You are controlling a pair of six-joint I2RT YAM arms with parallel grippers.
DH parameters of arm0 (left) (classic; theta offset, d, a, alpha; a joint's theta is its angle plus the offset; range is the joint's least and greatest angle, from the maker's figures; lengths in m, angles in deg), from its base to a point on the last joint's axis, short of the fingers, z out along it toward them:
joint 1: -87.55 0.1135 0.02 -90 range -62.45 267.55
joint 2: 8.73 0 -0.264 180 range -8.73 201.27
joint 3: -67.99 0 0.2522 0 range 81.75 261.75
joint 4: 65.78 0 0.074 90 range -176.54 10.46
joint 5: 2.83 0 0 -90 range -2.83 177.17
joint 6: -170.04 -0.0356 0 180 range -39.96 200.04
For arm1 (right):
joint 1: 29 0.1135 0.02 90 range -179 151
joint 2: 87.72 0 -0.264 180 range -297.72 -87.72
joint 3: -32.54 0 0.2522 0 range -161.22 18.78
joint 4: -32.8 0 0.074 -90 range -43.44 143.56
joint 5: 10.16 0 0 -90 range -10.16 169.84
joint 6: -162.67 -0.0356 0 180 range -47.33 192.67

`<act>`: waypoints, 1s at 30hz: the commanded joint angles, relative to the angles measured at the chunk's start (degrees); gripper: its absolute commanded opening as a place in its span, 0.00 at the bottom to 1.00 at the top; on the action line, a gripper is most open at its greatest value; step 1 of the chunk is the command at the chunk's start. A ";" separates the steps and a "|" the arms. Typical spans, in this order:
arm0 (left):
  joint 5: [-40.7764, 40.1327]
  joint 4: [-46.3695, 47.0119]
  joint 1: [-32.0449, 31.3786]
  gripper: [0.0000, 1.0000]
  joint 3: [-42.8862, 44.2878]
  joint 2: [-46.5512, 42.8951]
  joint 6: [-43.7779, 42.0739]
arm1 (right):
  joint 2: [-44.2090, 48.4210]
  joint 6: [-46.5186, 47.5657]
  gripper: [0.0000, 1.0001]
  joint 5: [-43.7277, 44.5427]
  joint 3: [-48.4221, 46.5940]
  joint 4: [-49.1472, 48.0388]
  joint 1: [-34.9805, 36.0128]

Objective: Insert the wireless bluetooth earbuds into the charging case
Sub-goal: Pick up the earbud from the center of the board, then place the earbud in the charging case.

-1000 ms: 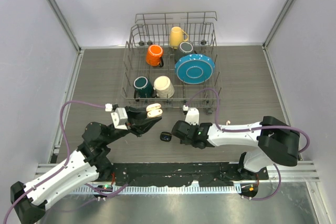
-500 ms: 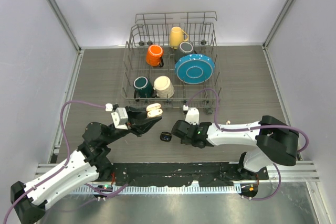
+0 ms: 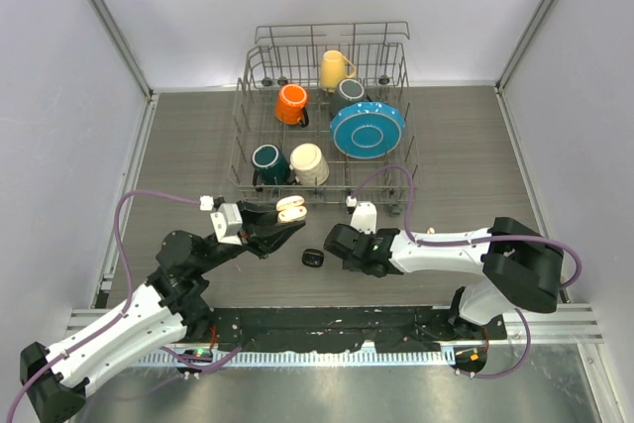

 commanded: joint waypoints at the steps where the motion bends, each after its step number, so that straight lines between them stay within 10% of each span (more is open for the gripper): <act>1: -0.75 1.20 -0.04 0.00 -0.10 -0.49 -0.82 | 0.57 -0.99 0.33 0.09 -0.98 0.75 -0.17; 13: -0.66 1.02 -0.04 0.00 -0.01 -0.66 -0.73 | 2.32 -0.29 0.19 0.79 -2.21 1.90 -0.17; 30: -2.33 3.21 -0.13 0.00 0.16 1.97 -0.29 | 31.33 11.66 0.06 9.76 -9.32 1.90 2.11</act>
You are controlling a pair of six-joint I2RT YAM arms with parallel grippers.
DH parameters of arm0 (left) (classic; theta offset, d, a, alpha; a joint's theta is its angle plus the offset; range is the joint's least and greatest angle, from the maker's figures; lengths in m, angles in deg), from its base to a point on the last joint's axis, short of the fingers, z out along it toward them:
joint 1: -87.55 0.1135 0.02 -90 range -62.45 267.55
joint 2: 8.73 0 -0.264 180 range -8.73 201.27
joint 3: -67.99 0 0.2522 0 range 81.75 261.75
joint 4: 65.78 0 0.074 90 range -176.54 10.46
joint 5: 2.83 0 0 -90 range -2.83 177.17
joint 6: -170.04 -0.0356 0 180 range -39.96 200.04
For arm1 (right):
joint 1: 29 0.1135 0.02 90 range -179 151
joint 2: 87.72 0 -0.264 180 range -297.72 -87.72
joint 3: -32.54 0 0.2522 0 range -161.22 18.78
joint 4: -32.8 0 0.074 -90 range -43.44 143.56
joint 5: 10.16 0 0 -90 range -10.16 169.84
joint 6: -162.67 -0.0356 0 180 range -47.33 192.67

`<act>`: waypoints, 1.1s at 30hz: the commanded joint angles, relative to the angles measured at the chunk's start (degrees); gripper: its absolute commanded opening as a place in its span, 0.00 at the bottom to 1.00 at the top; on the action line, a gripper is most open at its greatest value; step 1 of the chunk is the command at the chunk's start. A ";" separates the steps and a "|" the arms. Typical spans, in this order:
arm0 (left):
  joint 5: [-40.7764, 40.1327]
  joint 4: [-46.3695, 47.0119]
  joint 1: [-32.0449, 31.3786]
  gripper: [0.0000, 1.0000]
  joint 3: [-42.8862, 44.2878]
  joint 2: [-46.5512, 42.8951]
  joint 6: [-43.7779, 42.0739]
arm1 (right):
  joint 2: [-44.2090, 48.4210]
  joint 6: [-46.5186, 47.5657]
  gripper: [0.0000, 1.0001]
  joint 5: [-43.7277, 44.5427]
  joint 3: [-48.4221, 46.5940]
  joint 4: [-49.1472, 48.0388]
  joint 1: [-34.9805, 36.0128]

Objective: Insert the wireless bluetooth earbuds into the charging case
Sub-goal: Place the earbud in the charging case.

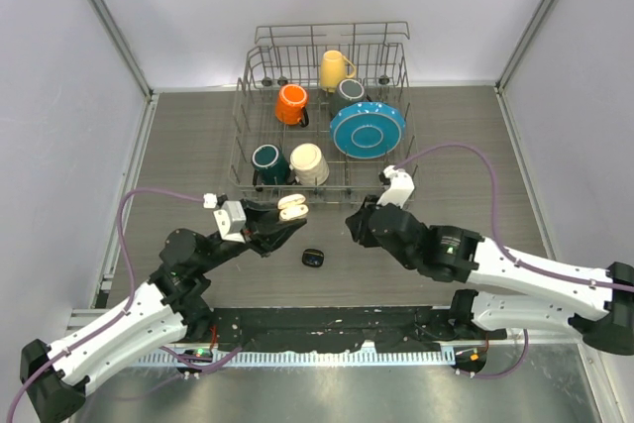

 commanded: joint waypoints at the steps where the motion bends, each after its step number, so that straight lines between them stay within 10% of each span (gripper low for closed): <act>1: -1.30 3.35 -0.13 0.00 0.30 1.14 -0.31 | 3.59 5.98 0.06 5.41 -5.90 -0.42 1.54; 18: -0.86 5.72 -0.04 0.00 2.58 7.03 0.74 | 2.03 35.93 0.01 18.15 -10.48 -30.80 15.07; 33: 0.63 6.25 -0.13 0.00 2.67 6.42 1.62 | -2.29 43.17 0.01 15.08 -7.13 -41.55 17.10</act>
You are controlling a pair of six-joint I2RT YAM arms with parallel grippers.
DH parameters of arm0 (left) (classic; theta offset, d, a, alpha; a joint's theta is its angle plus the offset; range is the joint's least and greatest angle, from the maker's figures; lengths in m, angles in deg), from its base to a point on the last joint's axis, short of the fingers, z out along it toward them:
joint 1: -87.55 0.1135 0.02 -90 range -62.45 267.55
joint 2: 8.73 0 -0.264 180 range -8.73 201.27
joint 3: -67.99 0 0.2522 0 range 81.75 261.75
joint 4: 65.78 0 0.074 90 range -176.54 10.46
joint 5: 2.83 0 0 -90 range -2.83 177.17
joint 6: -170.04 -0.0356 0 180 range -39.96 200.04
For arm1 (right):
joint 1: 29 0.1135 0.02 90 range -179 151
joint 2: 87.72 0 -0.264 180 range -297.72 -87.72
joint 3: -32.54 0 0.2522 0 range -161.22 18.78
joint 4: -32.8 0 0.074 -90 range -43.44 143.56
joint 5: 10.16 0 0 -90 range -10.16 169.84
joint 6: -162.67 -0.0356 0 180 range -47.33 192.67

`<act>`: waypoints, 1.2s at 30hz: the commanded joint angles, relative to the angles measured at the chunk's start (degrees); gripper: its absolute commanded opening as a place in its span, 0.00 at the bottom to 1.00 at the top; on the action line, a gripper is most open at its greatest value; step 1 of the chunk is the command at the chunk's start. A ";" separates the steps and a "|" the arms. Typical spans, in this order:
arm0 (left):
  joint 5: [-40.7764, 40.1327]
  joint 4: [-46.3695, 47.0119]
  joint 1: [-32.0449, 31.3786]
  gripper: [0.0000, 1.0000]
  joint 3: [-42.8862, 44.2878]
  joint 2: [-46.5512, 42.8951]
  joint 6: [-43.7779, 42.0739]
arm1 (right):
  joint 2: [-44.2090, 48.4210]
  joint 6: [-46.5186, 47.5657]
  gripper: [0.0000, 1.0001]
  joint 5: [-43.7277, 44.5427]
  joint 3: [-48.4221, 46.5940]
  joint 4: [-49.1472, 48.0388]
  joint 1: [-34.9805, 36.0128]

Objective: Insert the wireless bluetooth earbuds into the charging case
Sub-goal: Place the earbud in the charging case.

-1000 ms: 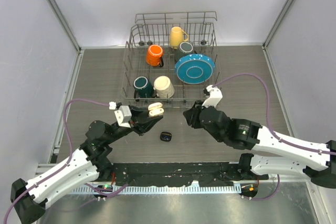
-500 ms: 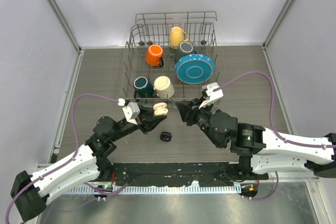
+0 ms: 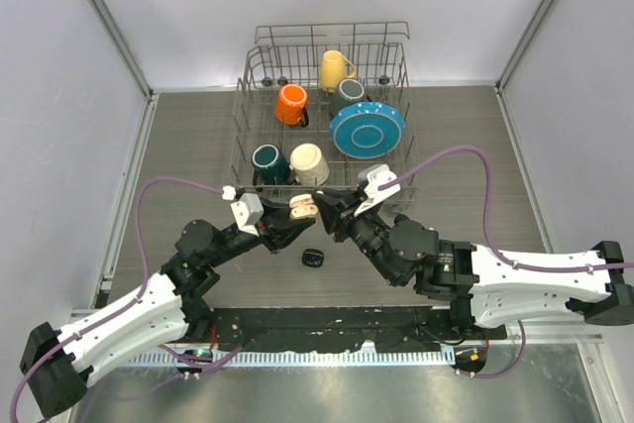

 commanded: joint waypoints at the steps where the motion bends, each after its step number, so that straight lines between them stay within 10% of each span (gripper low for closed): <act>1: 0.59 4.39 -0.13 0.00 2.56 -0.77 0.86 | -0.63 1.55 0.01 -0.81 0.56 -5.05 0.41; 36: 2.34 6.94 -0.13 0.00 3.09 0.89 2.97 | -2.30 3.92 0.01 1.56 7.06 -16.57 0.23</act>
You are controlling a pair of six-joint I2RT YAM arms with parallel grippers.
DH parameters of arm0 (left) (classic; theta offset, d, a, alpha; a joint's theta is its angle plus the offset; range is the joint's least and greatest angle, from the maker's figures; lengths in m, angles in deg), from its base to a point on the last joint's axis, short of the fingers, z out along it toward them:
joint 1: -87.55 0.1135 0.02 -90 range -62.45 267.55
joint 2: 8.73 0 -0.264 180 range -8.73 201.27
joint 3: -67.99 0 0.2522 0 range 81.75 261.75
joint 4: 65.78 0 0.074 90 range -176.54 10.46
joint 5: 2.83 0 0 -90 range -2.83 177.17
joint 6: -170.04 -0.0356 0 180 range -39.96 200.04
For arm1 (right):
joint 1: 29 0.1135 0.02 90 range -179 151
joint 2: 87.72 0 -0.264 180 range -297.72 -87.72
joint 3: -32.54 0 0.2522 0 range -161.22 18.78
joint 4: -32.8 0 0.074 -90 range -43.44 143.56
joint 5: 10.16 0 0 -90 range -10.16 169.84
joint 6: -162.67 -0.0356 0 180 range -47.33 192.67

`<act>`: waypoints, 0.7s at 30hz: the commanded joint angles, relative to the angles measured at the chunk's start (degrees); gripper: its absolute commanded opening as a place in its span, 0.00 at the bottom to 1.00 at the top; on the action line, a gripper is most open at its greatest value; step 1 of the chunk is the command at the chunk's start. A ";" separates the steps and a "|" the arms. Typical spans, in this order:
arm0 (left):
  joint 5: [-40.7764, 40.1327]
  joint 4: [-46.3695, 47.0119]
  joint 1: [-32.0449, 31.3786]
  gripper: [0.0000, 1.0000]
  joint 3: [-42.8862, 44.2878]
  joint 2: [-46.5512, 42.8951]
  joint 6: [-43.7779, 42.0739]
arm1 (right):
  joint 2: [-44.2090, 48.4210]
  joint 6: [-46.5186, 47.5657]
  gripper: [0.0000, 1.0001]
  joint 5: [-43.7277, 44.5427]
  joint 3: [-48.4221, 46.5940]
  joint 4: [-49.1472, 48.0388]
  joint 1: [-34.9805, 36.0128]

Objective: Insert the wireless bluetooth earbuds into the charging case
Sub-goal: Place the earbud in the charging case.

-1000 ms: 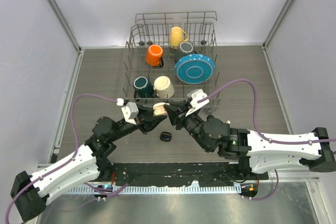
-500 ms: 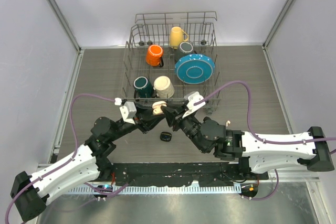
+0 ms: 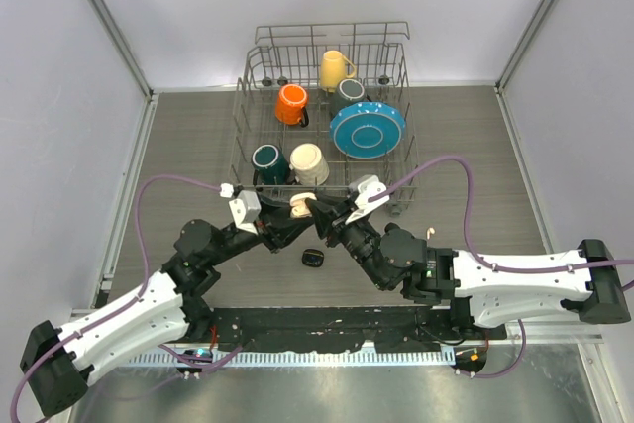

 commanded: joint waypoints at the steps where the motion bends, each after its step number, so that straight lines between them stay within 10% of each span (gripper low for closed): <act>1: 1.78 4.32 -0.22 0.00 2.52 0.46 0.36 | 0.78 0.84 0.01 2.17 0.53 -4.24 -0.01; 21: -3.40 8.71 -0.13 0.00 0.50 -2.44 1.86 | 4.21 -2.49 0.01 -1.61 4.57 0.59 -0.36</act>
